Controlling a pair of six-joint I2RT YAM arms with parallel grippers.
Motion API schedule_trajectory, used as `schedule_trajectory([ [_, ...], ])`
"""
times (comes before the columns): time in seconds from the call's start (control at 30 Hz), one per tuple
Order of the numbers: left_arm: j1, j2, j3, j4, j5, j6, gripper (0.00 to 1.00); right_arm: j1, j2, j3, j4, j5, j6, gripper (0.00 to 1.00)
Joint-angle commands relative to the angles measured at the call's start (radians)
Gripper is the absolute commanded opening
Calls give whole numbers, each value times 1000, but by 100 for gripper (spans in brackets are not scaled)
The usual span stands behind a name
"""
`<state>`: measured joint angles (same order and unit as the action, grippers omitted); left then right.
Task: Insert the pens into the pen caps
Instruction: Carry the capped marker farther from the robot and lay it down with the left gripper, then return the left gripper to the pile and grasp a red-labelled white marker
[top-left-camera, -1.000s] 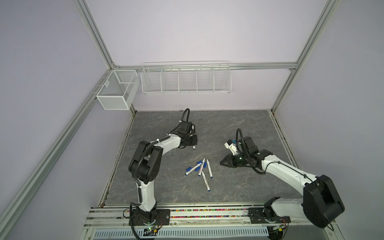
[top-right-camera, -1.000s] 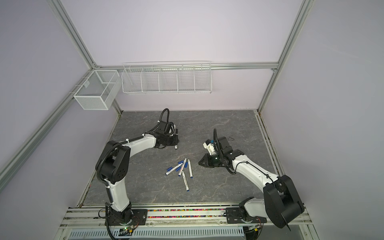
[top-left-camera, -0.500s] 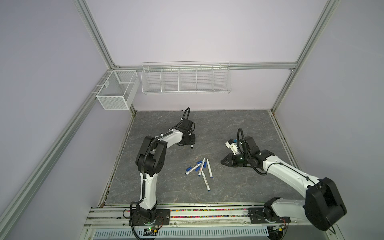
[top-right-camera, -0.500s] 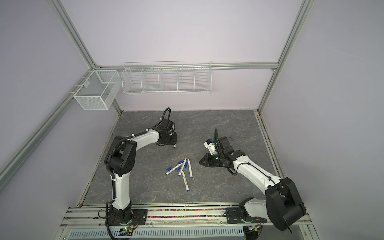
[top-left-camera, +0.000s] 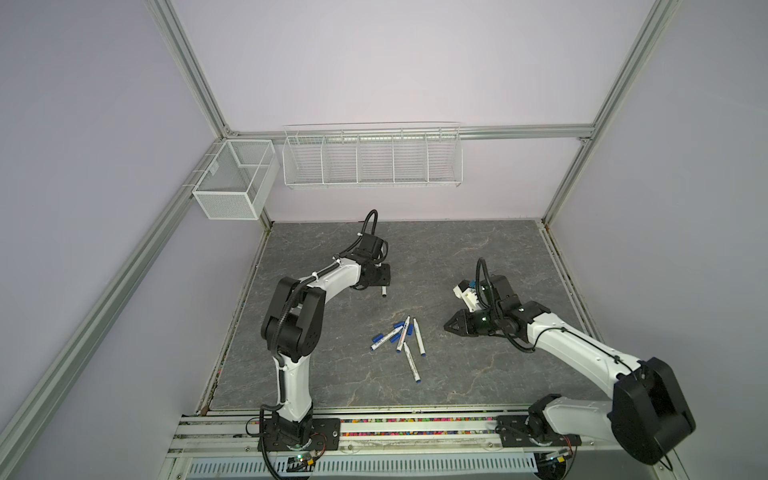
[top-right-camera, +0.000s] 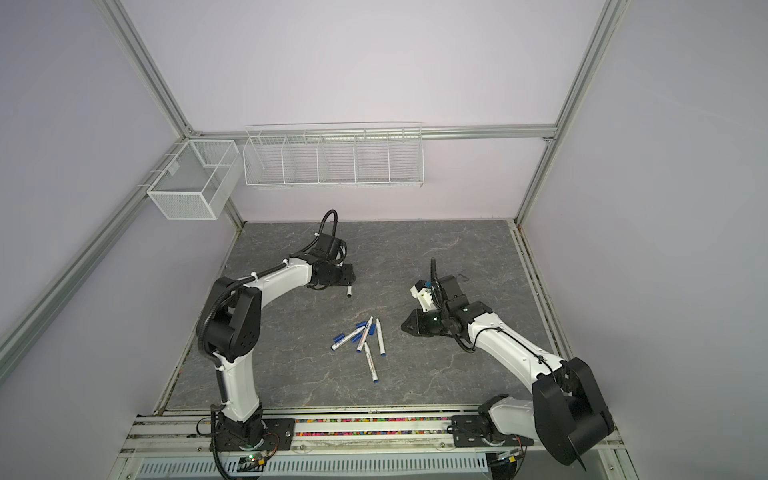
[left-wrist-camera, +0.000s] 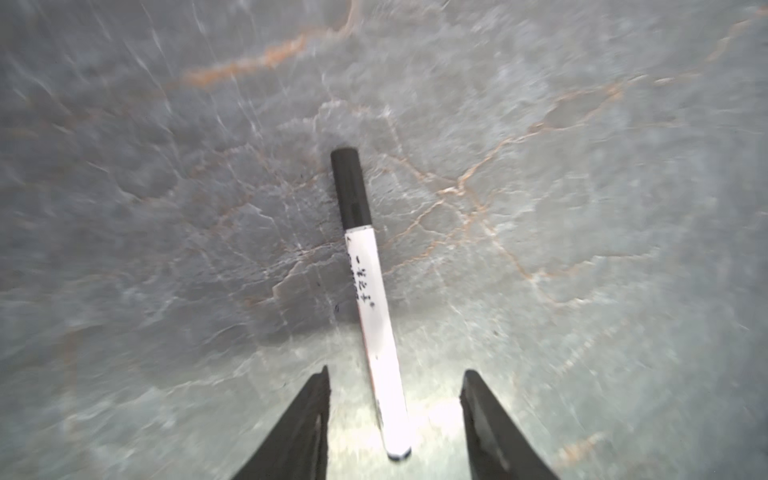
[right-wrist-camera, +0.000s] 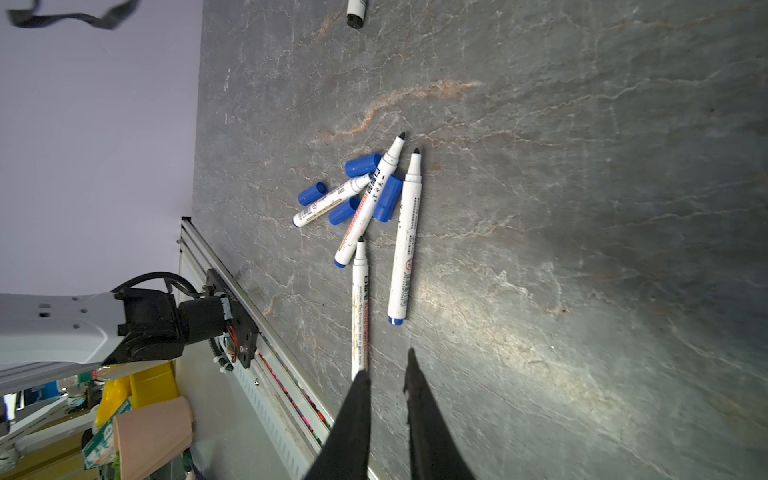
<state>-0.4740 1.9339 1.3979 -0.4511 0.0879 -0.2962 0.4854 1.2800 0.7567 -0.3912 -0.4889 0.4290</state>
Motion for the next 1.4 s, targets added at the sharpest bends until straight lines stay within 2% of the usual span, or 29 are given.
schedule_trajectory([
  [0.0,-7,-123,-54,-20,-26,0,58,48,-15,23,-72,69,-70,25],
  [0.13,-46,-244,-174,-50,-64,-10,59,127,22,40,-70,122,-77,34],
  [0.33,-170,-375,-348,-142,-88,7,61,170,99,53,-23,118,-38,36],
  [0.57,-283,-453,-490,-137,51,80,61,170,135,71,-30,173,-14,36],
  [0.8,-416,-411,-412,-129,60,147,62,140,148,79,-69,243,19,37],
  [1.17,-476,-197,-239,-167,44,169,62,-21,1,2,-116,265,29,37],
  [1.37,-477,-143,-193,-200,53,161,59,-55,-45,-15,-132,261,12,37],
])
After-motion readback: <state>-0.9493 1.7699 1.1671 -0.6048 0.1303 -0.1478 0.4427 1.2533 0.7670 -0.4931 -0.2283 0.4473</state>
